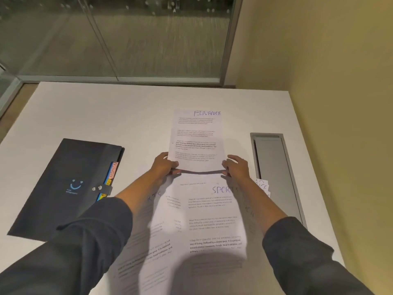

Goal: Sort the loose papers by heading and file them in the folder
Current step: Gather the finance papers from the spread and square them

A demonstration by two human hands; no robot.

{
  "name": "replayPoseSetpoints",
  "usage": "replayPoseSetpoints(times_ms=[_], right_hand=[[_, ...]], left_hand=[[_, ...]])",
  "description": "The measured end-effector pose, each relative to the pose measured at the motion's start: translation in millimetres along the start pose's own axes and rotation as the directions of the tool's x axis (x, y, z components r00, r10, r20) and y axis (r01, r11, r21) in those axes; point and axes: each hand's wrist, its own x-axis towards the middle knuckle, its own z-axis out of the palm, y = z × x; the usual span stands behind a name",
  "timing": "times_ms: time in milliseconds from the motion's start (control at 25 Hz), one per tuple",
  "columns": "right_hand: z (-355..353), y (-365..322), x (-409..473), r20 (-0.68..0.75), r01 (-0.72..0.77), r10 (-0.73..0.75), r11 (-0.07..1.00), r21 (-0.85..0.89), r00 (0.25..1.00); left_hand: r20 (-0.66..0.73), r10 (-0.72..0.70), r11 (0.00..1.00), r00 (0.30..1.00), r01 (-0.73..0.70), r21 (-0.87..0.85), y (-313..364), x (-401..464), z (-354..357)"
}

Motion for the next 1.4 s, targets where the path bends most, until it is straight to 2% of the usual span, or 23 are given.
replayPoseSetpoints(times_ms=[240,320,360,400,440,480,520,600,680,760,840,1000,1160,1400], right_hand=[[-22,3,2,0.055,0.068,-0.065,0.997,-0.037,0.996],[-40,16,-10,0.004,0.184,-0.186,0.965,-0.189,0.983],[-50,27,-14,-0.025,0.244,-0.270,0.902,-0.357,0.963],[-61,37,-18,-0.042,0.271,-0.339,0.815,-0.512,0.940],[-71,48,-22,-0.072,0.257,-0.377,0.745,-0.615,0.923],[-81,60,-25,-0.113,0.230,-0.400,0.710,-0.666,0.910],[-90,72,-25,-0.163,0.191,-0.408,0.696,-0.692,0.898],[-104,88,-26,-0.229,0.131,-0.415,0.678,-0.724,0.881],[-112,95,-24,-0.221,0.110,-0.368,0.696,-0.710,0.903],[-114,95,-18,-0.180,0.115,-0.317,0.724,-0.680,0.931],[-113,92,-12,-0.173,0.120,-0.298,0.754,-0.646,0.939],[-110,90,-4,-0.206,0.146,-0.311,0.810,-0.567,0.928],[-108,94,3,-0.224,0.122,-0.296,0.814,-0.568,0.928],[-109,88,0,-0.203,0.167,-0.319,0.826,-0.538,0.926]], left_hand=[[-0.036,0.059,0.997,0.998,-0.060,-0.046,-1,16,-1],[-0.058,0.068,0.997,0.996,-0.067,0.026,-10,8,-1],[-0.087,0.109,0.982,0.990,-0.094,0.164,-18,2,0],[-0.104,0.183,0.919,0.978,-0.132,0.371,-27,-5,0],[-0.078,0.264,0.789,0.961,-0.169,0.591,-39,-13,1],[-0.015,0.334,0.615,0.943,-0.205,0.761,-50,-21,3],[0.062,0.375,0.445,0.925,-0.238,0.863,-62,-30,6],[0.218,0.370,0.187,0.903,-0.303,0.935,-85,-48,17],[0.318,0.253,0.063,0.914,-0.343,0.937,-105,-61,28],[0.309,0.136,0.041,0.941,-0.317,0.948,-119,-67,34],[0.279,0.103,0.024,0.955,-0.283,0.959,-126,-69,35],[0.300,0.140,0.019,0.944,-0.305,0.952,-131,-71,26],[0.301,0.158,0.068,0.941,-0.314,0.947,-132,-71,16],[0.285,0.161,0.087,0.945,-0.301,0.950,-133,-74,12]])
